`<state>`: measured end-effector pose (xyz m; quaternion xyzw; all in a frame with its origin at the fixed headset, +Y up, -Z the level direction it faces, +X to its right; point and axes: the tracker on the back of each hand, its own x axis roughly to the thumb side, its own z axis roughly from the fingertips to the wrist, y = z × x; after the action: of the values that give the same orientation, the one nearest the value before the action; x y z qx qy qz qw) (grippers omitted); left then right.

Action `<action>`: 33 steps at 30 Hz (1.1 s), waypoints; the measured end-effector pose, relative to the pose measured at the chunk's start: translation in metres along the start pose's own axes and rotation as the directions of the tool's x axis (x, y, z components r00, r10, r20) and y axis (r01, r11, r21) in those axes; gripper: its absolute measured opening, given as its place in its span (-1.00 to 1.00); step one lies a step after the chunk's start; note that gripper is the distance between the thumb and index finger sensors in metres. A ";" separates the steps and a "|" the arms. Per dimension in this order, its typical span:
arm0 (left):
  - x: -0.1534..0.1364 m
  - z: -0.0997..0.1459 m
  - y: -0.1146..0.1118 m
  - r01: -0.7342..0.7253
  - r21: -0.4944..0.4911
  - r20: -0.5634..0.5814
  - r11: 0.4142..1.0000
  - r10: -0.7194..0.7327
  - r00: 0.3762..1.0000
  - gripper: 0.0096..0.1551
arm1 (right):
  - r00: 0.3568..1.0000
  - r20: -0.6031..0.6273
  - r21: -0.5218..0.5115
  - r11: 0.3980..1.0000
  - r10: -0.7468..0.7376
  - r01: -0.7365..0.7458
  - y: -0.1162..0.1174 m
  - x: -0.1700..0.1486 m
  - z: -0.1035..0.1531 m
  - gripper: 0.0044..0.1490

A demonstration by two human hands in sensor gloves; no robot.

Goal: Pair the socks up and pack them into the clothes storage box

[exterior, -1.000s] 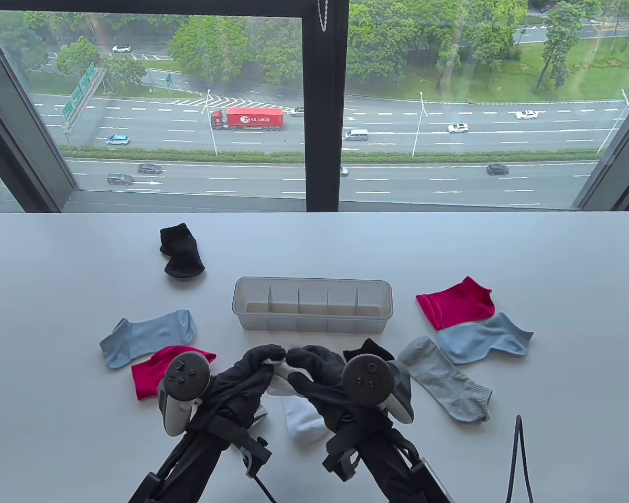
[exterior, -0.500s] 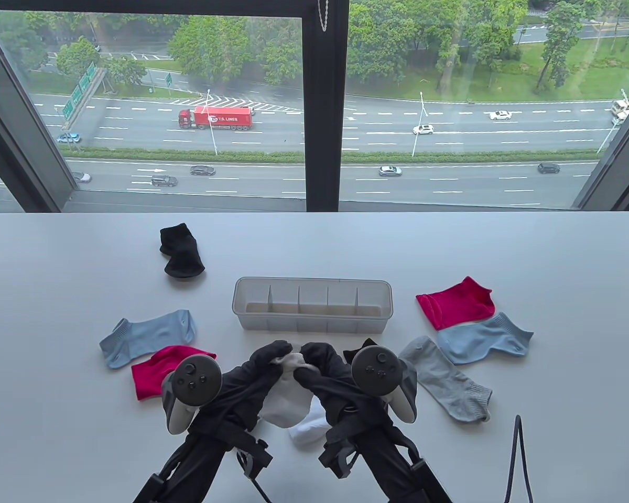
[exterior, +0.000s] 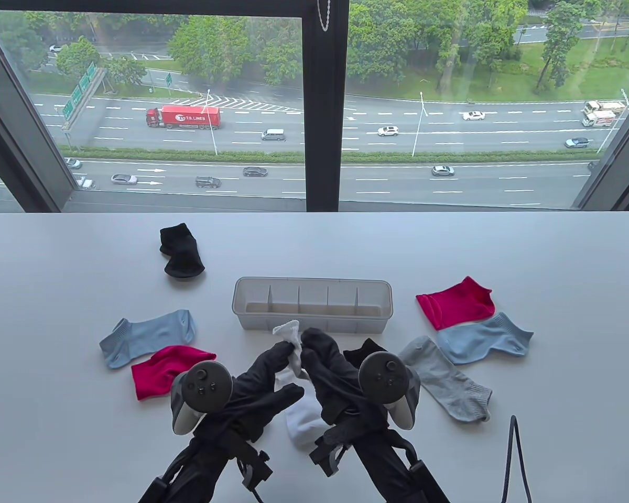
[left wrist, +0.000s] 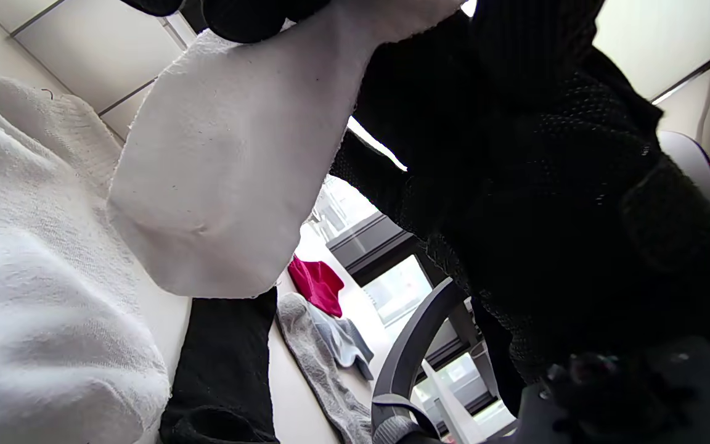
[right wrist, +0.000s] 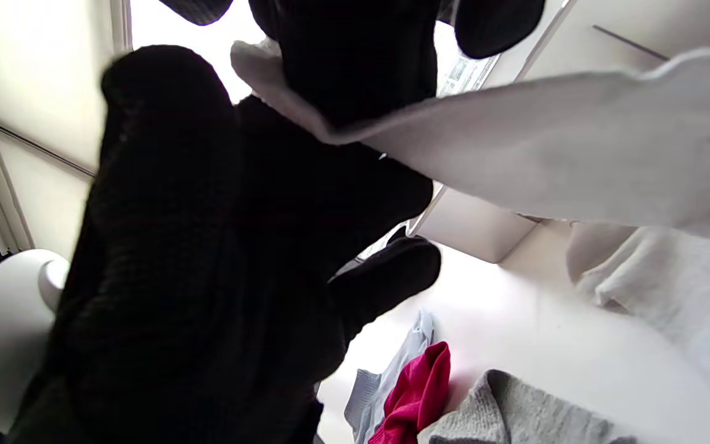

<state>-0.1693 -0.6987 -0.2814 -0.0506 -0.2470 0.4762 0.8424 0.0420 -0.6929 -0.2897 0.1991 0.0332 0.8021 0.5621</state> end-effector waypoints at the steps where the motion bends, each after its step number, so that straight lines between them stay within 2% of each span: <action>1: 0.000 0.000 0.000 0.009 0.013 -0.024 1.000 -0.009 1.000 0.03 | 0.999 0.033 0.074 0.997 -0.021 0.019 0.002 0.001 -0.001 -0.27; 3: 0.001 0.000 0.000 0.023 0.031 -0.029 0.999 -0.022 0.999 -0.03 | 0.999 0.031 0.109 0.994 -0.036 0.032 0.007 0.006 -0.001 -0.26; 4: 0.001 0.000 0.001 0.033 0.088 -0.043 0.996 -0.029 0.999 -0.21 | 1.000 0.027 0.088 0.996 -0.006 0.003 0.007 0.009 0.000 -0.27; 5: 0.000 0.002 0.006 0.018 0.172 -0.047 0.985 -0.010 0.999 -0.39 | 0.995 0.034 0.034 0.995 0.093 -0.094 0.005 0.013 0.000 -0.28; 7: -0.001 0.002 0.007 -0.051 0.175 -0.032 0.983 0.058 0.998 -0.50 | 0.964 0.065 -0.031 0.966 0.257 -0.255 0.002 0.017 0.001 -0.18; 8: -0.001 0.003 0.010 -0.059 0.205 -0.034 0.977 0.067 0.997 -0.52 | 0.942 0.055 -0.054 0.943 0.331 -0.328 -0.001 0.017 0.003 -0.07; 9: -0.002 0.004 0.012 -0.077 0.189 -0.035 0.979 0.085 0.996 -0.53 | 0.921 0.050 -0.063 0.922 0.386 -0.383 -0.005 0.016 0.003 0.03; 10: -0.002 0.005 0.013 -0.097 0.163 -0.029 0.982 0.103 0.994 -0.54 | 0.905 0.051 0.001 0.906 0.423 -0.423 -0.010 0.012 0.001 0.16; 12: 0.001 0.004 0.014 -0.154 0.087 0.004 0.984 0.154 0.988 -0.56 | 0.931 0.054 0.244 0.899 0.361 -0.363 -0.016 0.001 -0.003 0.35; 13: 0.003 0.003 0.013 -0.173 0.067 0.009 0.983 0.173 0.985 -0.56 | 0.970 0.030 0.331 0.913 0.242 -0.238 -0.016 -0.006 -0.003 0.34; 14: 0.006 0.003 0.013 -0.163 0.083 -0.003 0.983 0.164 0.986 -0.56 | 0.991 -0.005 0.308 0.943 0.137 -0.129 -0.015 -0.011 -0.002 0.17; 16: 0.010 0.003 0.016 -0.110 0.151 -0.025 0.982 0.115 0.993 -0.57 | 0.997 -0.073 0.129 0.991 -0.024 0.033 -0.017 -0.016 0.000 -0.43; 17: 0.011 0.003 0.018 -0.073 0.182 -0.059 0.981 0.085 0.995 -0.57 | 0.995 -0.085 0.031 0.998 -0.053 0.055 -0.021 -0.015 0.001 -0.45; 18: 0.010 0.002 0.019 -0.067 0.132 -0.078 0.989 0.078 0.994 -0.57 | 0.995 -0.091 -0.046 0.998 -0.051 0.047 -0.028 -0.013 0.002 -0.47; 20: 0.008 0.000 0.016 -0.072 0.105 -0.123 0.992 0.085 0.989 -0.56 | 0.996 -0.078 -0.023 0.999 -0.031 0.029 -0.033 -0.004 0.002 -0.44; 21: 0.007 -0.004 0.015 -0.077 0.094 -0.161 0.993 0.092 0.983 -0.56 | 0.994 -0.102 -0.048 0.998 0.031 -0.036 -0.034 0.001 0.000 -0.37; 22: 0.004 -0.010 0.012 -0.074 0.056 -0.251 0.996 0.085 0.964 -0.55 | 0.972 -0.154 -0.037 0.983 0.175 -0.182 -0.035 0.006 -0.008 -0.25; 23: 0.000 -0.015 0.009 -0.066 0.018 -0.310 0.998 0.068 0.948 -0.55 | 0.944 -0.202 0.021 0.965 0.262 -0.263 -0.033 0.006 -0.015 -0.16; 25: -0.012 -0.027 0.003 -0.006 -0.012 -0.443 1.000 0.000 0.897 -0.56 | 0.858 -0.339 0.171 0.922 0.385 -0.346 -0.022 0.000 -0.032 -0.09; 27: -0.028 -0.036 -0.003 0.044 -0.055 -0.556 0.998 -0.067 0.828 -0.57 | 0.764 -0.441 0.259 0.882 0.471 -0.394 -0.006 -0.012 -0.053 -0.07; 29: -0.046 -0.042 -0.008 0.051 -0.082 -0.636 0.995 -0.092 0.766 -0.57 | 0.671 -0.462 0.324 0.814 0.580 -0.481 0.010 -0.027 -0.070 -0.08; 30: -0.055 -0.045 -0.010 0.044 -0.079 -0.660 0.996 -0.086 0.746 -0.57 | 0.594 -0.468 0.382 0.756 0.654 -0.532 0.020 -0.037 -0.079 -0.08; 33: -0.067 -0.048 -0.017 0.041 -0.123 -0.698 0.992 -0.116 0.706 -0.55 | 0.492 -0.448 0.498 0.666 0.746 -0.556 0.042 -0.058 -0.095 -0.08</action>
<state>-0.1621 -0.7564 -0.3429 -0.2588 0.0675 0.3720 0.8888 -0.0122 -0.7454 -0.3814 0.0004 0.2530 0.9584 0.1322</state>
